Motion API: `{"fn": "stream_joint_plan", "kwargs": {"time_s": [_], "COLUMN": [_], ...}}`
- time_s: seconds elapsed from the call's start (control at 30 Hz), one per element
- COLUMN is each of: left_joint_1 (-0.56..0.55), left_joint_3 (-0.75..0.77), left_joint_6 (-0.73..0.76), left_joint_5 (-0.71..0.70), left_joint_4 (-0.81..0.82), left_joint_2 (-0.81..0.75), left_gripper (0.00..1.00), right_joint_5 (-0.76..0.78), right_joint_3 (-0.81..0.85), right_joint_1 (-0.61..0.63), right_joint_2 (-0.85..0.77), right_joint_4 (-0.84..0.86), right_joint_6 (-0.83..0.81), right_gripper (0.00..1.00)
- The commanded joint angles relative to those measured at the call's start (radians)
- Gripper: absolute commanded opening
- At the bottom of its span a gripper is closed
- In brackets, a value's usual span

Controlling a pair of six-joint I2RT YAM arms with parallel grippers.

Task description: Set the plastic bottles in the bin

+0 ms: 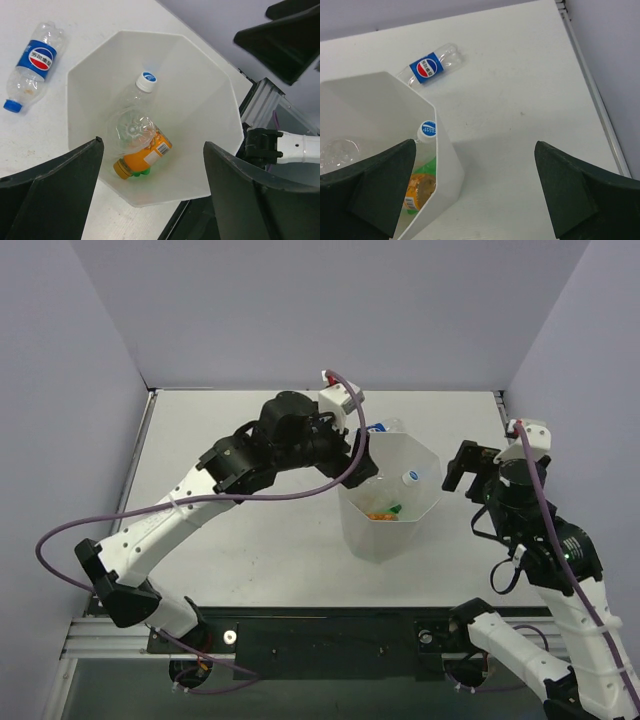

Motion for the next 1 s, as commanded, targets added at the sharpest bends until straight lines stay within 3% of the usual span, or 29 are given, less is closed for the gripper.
{"fn": "stream_joint_plan", "kwargs": {"time_s": [0.0,0.1,0.2,0.23,0.33,0.43,0.57,0.8,0.97], "left_joint_1": [0.018,0.138,0.358,0.38,0.449,0.489,0.525,0.518,0.495], "left_joint_3": [0.03,-0.045,-0.122,-0.148,-0.145,-0.09,0.039,0.381,0.561], "left_joint_6": [-0.01,-0.08,-0.212,-0.241,-0.204,-0.145,-0.065,0.125,0.218], "left_joint_5": [-0.133,-0.168,0.066,0.111,0.124,0.102,0.196,0.317,0.283], "left_joint_4": [0.08,0.1,0.161,0.193,0.183,0.16,0.135,-0.053,-0.144], "left_joint_2": [-0.101,-0.119,-0.1,-0.08,0.001,0.162,0.374,0.74,0.888], "left_gripper": [0.93,0.96,0.96,0.96,0.96,0.94,0.91,0.86,0.86], "right_joint_5": [-0.077,-0.068,-0.067,-0.067,-0.077,-0.073,-0.067,-0.031,-0.031], "right_joint_3": [0.005,0.007,0.016,0.019,0.034,0.043,0.047,0.088,0.157], "right_joint_1": [-0.005,-0.005,-0.005,-0.005,-0.005,-0.005,-0.005,-0.005,-0.003], "right_joint_2": [0.025,0.016,-0.004,-0.005,-0.019,-0.025,-0.025,-0.01,0.047], "right_joint_4": [-0.015,-0.015,-0.017,-0.018,-0.021,-0.024,-0.046,-0.092,-0.133], "right_joint_6": [0.023,0.031,0.035,0.039,0.045,0.046,0.049,0.042,0.04], "right_gripper": [1.0,1.0,1.0,1.0,1.0,1.0,1.0,1.0,1.0]}}
